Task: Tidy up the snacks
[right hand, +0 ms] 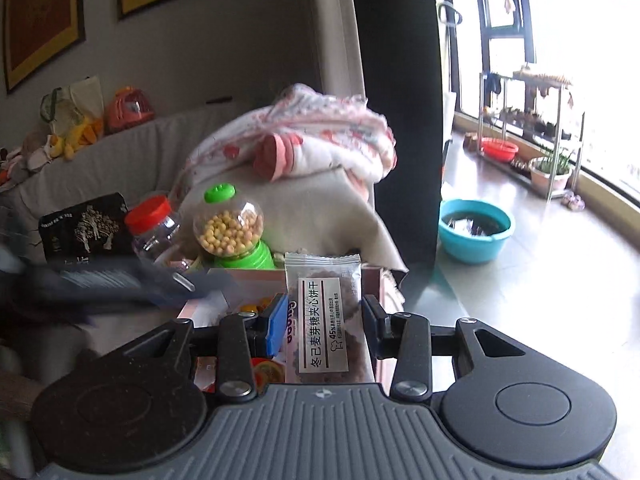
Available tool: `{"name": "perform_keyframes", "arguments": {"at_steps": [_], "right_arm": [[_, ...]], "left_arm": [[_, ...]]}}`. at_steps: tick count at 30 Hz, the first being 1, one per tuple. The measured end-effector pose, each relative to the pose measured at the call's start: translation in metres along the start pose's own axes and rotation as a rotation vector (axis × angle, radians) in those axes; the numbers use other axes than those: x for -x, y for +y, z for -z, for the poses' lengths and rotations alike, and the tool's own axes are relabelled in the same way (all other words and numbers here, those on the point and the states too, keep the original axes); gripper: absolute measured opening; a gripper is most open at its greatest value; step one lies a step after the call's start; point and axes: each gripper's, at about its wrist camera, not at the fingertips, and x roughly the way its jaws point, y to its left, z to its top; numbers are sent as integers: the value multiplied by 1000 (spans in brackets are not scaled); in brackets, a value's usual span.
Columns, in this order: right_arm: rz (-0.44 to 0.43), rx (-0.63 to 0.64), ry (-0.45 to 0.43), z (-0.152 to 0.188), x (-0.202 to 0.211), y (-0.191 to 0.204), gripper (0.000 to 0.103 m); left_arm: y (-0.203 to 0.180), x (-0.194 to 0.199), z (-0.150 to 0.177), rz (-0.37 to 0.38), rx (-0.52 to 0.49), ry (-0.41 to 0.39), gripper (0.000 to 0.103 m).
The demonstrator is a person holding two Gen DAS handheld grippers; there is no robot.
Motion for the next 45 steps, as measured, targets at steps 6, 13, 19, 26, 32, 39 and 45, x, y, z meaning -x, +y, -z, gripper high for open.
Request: {"name": "perform_keyframes", "arguments": {"at_steps": [6,13,19,26,32,39,45], "right_arm": [[-21,-64,15,-3,-20,6,56],[-18,15,3,49,26,30,74],[43,109,72,143,56,56,78],[132,106,59,199,69,59,81],[130,26,62,197,67,43,84],[163,47,57,200,67,47,85],[211,37,51,201,67,48,85]], "left_arm": [[-12,55,9,-140,-120,-79,35],[-1,99,117,-248,-124,68,35],[-6,114,202,-352,-170,115,36],[-28,109,226,-422,-292,54,37],[-45,101,232,-457,-389,58,46],[-46,97,233,-475,-397,53,46],[-45,99,232,-473,-380,48,47]]}}
